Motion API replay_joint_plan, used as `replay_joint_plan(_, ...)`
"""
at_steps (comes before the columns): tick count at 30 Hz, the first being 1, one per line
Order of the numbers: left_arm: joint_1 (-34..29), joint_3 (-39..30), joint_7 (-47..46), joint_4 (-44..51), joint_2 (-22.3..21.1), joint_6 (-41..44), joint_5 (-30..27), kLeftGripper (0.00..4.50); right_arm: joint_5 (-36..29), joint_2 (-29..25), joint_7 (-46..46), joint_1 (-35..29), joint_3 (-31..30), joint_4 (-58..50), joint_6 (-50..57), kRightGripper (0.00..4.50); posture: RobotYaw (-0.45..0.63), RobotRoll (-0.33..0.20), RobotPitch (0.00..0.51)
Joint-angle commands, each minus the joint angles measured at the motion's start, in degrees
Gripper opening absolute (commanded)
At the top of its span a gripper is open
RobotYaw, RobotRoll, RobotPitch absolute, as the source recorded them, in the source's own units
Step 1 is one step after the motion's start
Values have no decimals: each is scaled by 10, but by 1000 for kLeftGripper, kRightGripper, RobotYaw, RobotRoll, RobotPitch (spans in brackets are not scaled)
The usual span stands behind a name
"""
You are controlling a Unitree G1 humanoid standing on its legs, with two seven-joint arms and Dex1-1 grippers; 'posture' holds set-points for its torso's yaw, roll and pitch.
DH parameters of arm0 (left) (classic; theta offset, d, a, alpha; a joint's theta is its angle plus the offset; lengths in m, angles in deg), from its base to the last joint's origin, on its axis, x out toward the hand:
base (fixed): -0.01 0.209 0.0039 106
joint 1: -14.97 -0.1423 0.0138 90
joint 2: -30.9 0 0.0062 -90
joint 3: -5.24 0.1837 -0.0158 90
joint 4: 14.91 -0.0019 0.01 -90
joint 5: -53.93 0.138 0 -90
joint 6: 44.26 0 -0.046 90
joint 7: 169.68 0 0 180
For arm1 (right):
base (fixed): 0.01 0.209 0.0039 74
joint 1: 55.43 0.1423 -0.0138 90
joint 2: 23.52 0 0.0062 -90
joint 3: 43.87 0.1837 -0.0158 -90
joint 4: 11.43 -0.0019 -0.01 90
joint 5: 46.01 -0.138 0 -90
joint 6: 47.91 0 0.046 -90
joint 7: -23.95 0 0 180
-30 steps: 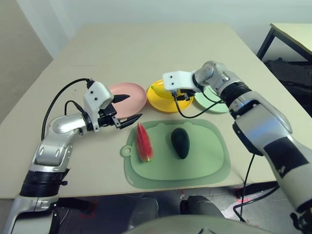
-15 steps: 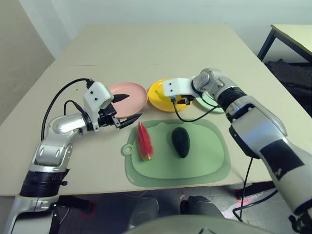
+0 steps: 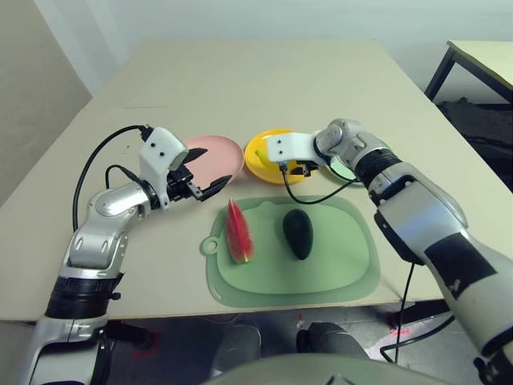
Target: Place the fruits into color-matched plates.
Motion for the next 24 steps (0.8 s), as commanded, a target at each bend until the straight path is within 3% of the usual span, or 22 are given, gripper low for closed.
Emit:
replay_joint_plan(1, -1, 7, 0, 4, -2, 10, 6, 4500, 6, 4, -2, -7, 9, 5, 1, 1651, 200, 0, 0)
replay_joint_plan(19, -23, 4, 3, 31, -8, 27, 11, 4500, 14, 14, -1, -18, 6, 5, -1, 1651, 219, 0, 30)
replay_joint_plan(24, -20, 3, 5, 28, -9, 27, 12, 4500, 19, 15, -1, -18, 5, 5, -7, 3321, 220, 0, 29)
